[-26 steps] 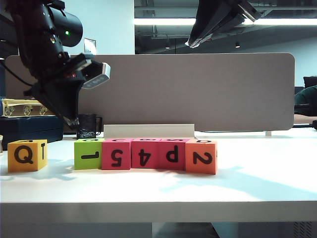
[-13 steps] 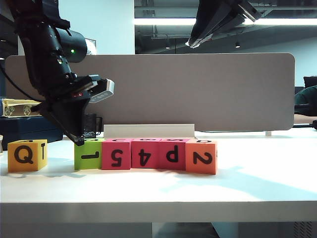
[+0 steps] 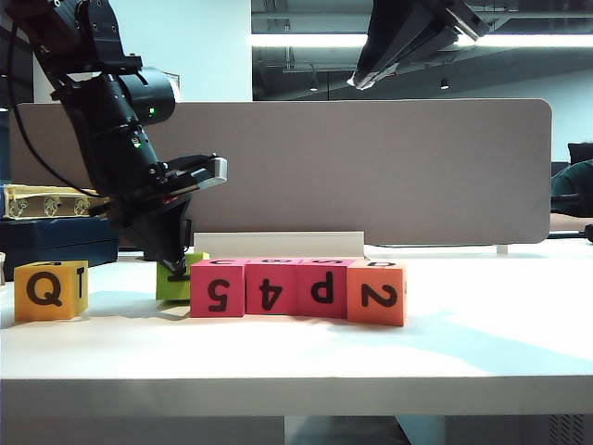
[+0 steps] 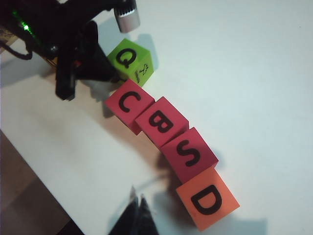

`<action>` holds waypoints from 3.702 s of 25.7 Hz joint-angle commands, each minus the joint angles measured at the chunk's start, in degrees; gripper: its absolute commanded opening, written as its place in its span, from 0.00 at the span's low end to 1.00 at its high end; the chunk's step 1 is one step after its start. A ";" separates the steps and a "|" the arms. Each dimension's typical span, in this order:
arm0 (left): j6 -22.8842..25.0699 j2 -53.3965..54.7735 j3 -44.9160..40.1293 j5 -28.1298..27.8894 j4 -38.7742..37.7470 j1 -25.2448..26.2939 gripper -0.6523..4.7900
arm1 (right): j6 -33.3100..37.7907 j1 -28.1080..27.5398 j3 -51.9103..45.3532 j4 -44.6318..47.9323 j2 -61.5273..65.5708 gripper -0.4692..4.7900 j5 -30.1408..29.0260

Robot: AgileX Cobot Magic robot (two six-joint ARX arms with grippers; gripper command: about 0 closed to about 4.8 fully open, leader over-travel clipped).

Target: Select the appropriate blocks from the scattered letter blocks on the table and arrange them in a row to spell out "ABCD".

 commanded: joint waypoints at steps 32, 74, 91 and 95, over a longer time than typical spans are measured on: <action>-1.68 0.15 17.25 7.91 -12.85 -0.04 0.11 | -0.15 0.04 0.31 0.83 -0.02 0.09 0.96; 4.07 5.86 17.09 2.45 -15.26 -18.64 0.11 | -2.91 -1.55 0.33 -2.51 -6.14 0.09 13.62; 3.91 12.50 16.57 -1.95 -3.06 -20.33 0.11 | -2.89 -1.55 0.33 -4.83 -8.94 0.09 13.38; 4.09 13.64 16.57 -7.48 4.24 -20.13 0.11 | -2.89 -1.55 0.33 -5.66 -8.94 0.09 13.38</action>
